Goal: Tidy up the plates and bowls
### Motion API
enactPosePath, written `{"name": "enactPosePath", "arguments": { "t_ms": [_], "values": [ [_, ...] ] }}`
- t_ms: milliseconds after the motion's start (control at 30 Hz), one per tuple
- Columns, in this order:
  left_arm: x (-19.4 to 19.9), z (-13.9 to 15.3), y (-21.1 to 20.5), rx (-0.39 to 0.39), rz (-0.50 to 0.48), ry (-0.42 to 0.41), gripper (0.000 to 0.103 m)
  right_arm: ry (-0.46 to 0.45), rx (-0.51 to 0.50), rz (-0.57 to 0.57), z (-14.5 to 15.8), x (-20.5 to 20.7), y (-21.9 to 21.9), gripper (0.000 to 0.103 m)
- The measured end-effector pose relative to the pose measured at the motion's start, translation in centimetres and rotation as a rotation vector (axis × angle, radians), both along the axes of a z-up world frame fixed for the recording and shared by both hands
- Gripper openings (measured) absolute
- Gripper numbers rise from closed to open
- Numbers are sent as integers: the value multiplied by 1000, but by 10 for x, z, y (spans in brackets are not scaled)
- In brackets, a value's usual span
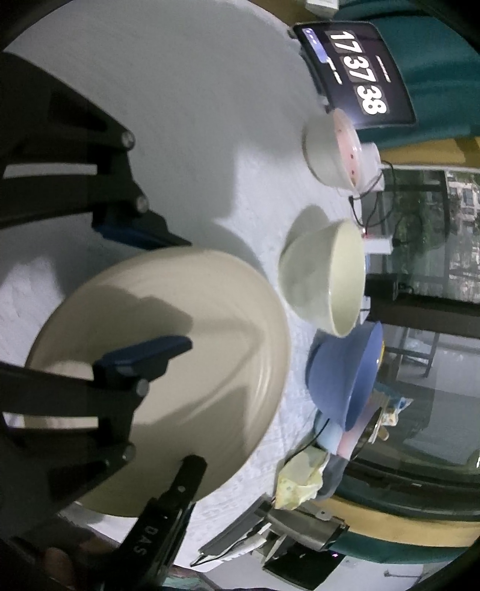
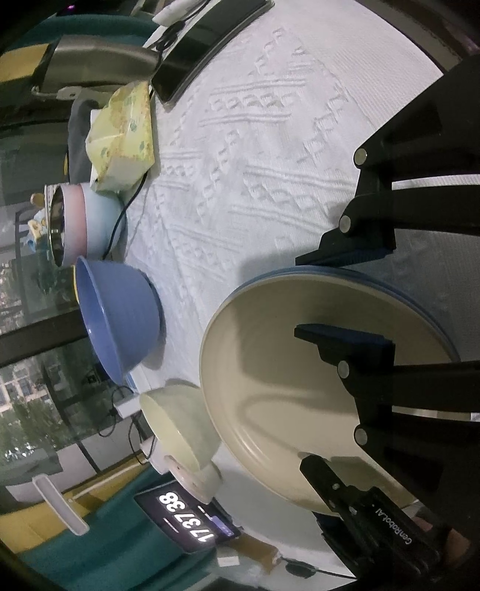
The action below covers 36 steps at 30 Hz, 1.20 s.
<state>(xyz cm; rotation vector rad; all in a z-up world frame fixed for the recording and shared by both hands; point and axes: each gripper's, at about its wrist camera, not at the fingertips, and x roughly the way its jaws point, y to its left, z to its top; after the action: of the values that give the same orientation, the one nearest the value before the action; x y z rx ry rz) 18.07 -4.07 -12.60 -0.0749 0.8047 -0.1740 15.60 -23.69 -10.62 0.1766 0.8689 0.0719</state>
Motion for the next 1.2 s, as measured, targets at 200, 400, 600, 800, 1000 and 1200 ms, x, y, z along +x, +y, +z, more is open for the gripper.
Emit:
{"name": "enactPosePath", "arguments": {
  "t_ms": [200,400,600,800,1000,1200],
  "values": [
    [-9,0,25,-26,30,15,46,0,-22,35,4,-1,22,32],
    [-17,4,52,-42,72,4,46,-7,-38,74,9,1,50,32],
    [-19,7,81,-60,122,-1,46,-11,-52,119,14,5,80,32],
    [-21,8,111,-68,168,-3,46,-9,-63,162,16,12,112,32],
    [-21,9,139,-73,200,3,46,-2,-69,196,17,20,141,32],
    [-17,12,166,-74,228,1,46,-1,-75,228,18,29,170,32]
  ]
}}
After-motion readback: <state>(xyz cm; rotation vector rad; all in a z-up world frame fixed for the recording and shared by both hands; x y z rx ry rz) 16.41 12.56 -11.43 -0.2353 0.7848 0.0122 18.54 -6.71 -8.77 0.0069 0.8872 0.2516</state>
